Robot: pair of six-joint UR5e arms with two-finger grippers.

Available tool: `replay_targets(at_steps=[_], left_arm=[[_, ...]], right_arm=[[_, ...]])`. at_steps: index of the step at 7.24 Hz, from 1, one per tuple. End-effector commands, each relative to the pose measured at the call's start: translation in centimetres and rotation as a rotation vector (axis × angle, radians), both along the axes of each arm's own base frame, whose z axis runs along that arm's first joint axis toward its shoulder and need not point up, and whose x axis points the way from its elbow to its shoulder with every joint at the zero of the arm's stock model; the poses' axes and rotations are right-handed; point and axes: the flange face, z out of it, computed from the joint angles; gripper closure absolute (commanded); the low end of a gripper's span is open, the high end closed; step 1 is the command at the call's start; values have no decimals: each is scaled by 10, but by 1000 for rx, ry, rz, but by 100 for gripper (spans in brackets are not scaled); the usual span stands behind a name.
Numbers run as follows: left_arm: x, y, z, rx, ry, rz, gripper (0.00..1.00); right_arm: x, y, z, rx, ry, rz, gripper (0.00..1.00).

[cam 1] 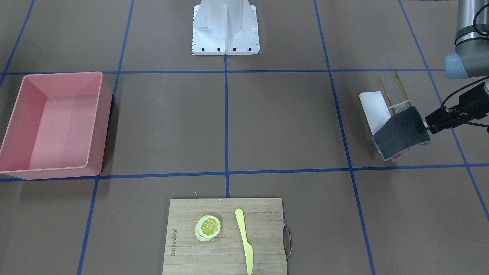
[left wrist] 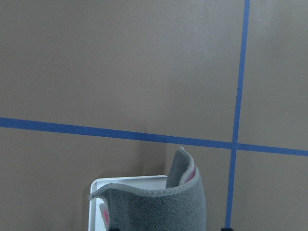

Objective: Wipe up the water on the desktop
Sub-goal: 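Reach the left gripper down and grasp the gray cloth on the white holder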

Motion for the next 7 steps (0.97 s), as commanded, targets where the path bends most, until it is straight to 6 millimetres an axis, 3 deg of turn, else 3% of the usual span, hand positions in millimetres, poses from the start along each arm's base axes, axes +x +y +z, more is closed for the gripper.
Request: replay_targets(at_steps=[1, 2, 3, 4, 6, 7], left_arm=[[2, 0, 2, -2, -2, 5, 34], [2, 0, 2, 0, -1, 5, 40], [2, 0, 2, -3, -1, 4, 57], [3, 0, 2, -5, -2, 6, 67], [3, 0, 2, -4, -1, 5, 69], [3, 0, 1, -4, -1, 4, 80]], right_arm=[[0, 0, 0, -1, 0, 0, 0], [0, 0, 1, -4, 0, 0, 0], [0, -1, 0, -1, 0, 0, 0], [0, -6, -5, 8, 2, 0, 0], [0, -6, -3, 5, 2, 0, 0], [0, -7, -4, 7, 0, 0, 0]])
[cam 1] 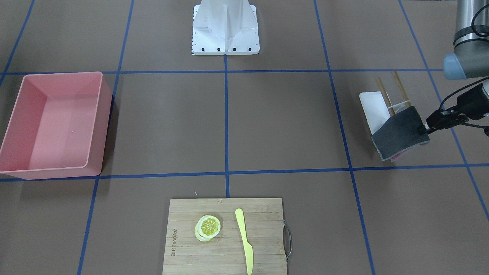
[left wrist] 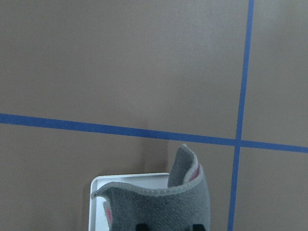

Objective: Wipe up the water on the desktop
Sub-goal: 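Reach the left gripper down and grasp the gray cloth on the white holder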

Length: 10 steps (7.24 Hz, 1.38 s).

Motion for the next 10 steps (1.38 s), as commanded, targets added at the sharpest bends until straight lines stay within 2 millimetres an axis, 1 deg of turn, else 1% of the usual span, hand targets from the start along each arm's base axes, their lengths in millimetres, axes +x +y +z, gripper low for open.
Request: replay_targets(at_steps=[1, 2, 3, 4, 5, 7, 8, 9, 10], left_arm=[[0, 0, -1, -1, 2, 0, 95], [0, 1, -2, 0, 3, 1, 100], [0, 2, -4, 1, 9, 7, 100], [2, 6, -10, -4, 49, 47, 100], [-3, 0, -24, -1, 88, 68, 100], [-29, -6, -32, 6, 102, 30, 100], [-47, -8, -37, 2, 130, 23, 100], [-73, -12, -42, -15, 159, 4, 100], [-98, -23, -55, -48, 186, -18, 100]], right_arm=[[0, -3, -3, 3, -1, 0, 0], [0, -4, -4, 3, -1, 0, 0], [0, -5, -5, 3, -1, 0, 0], [0, -5, -6, 3, -3, 0, 0], [0, -5, -7, 6, -3, 0, 0], [0, -5, -7, 13, -1, 2, 0], [0, -6, -8, 13, -3, 2, 0], [0, -7, -15, 29, -1, 1, 0], [0, -8, -17, 34, -2, 1, 0]])
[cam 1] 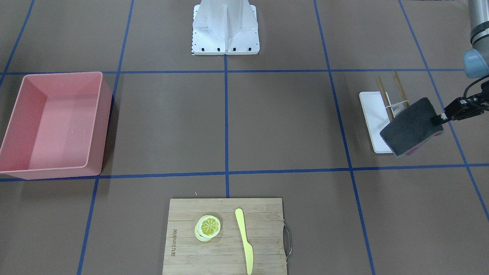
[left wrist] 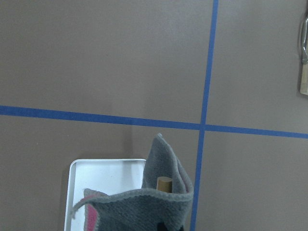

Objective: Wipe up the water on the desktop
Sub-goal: 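Lift the gray cloth off the holder with the left gripper toward the cutting board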

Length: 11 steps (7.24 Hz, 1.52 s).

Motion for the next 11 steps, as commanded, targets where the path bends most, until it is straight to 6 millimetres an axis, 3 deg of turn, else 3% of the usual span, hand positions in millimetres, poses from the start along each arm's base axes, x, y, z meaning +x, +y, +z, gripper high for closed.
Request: replay_targets(at_steps=[1, 3, 4, 5, 6, 7, 8, 9, 10, 11], left_arm=[[-44, -17, -32, -69, 46, -46, 100], [-41, -42, -93, -208, 79, -102, 100], [-35, -58, -126, -278, 88, -140, 100], [-7, -68, -153, -329, 84, -153, 100], [41, -79, -185, -393, 71, -182, 100], [95, -83, -215, -456, 64, -216, 100], [126, -84, -239, -488, 71, -238, 100], [148, -84, -260, -522, 83, -269, 100], [168, -80, -273, -537, 91, -295, 100], [184, -76, -279, -555, 91, -303, 100]], right_arm=[[-4, -3, -8, 18, -13, -9, 0], [-16, -9, -40, 119, -72, -29, 0], [-38, -11, -48, 111, -154, -67, 0], [-49, -18, -64, 110, -174, -70, 0], [-64, -15, -90, 171, -178, -97, 0], [-86, -19, -124, 279, -183, -136, 0], [-106, -25, -153, 404, -197, -163, 0], [-137, -44, -207, 468, -208, -149, 0], [-182, -54, -259, 451, -214, -119, 0], [-227, -44, -293, 467, -207, -120, 0]])
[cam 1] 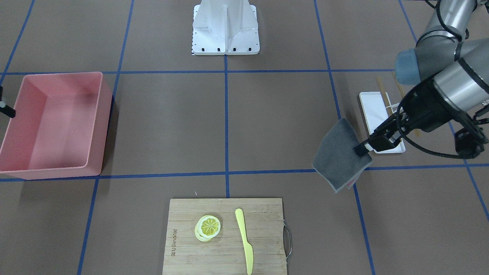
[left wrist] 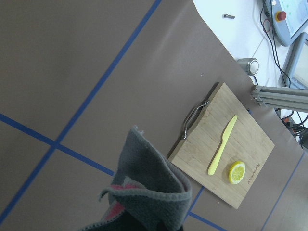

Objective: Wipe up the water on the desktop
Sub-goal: 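Lift the gray cloth off the holder with the left gripper toward the cutting board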

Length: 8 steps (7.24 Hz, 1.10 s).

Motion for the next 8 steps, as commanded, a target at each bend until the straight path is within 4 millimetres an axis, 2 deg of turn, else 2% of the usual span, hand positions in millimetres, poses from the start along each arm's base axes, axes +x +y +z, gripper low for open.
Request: replay_targets(at_steps=[1, 2, 3, 4, 5, 6, 7, 8], left_arm=[[41, 7, -22, -41, 8, -43, 100], [55, 10, -31, -72, 19, -49, 100], [60, 12, -40, -115, 38, -54, 100], [64, 10, -54, -165, 54, -63, 100], [78, 15, -72, -200, 67, -53, 100], [98, 23, -86, -224, 76, -49, 100], [131, 41, -106, -236, 93, -24, 100], [161, 55, -123, -222, 95, 26, 100]], right_arm=[[-98, 17, -89, 42, -9, 41, 0], [-149, 33, -121, 72, -13, 48, 0], [-191, 50, -147, 143, -22, 48, 1], [-229, 71, -159, 226, -45, 53, 1], [-255, 86, -164, 280, -49, 82, 1], [-272, 96, -175, 301, -57, 81, 1], [-286, 99, -183, 309, -65, 69, 2], [-290, 102, -184, 312, -65, 68, 3]])
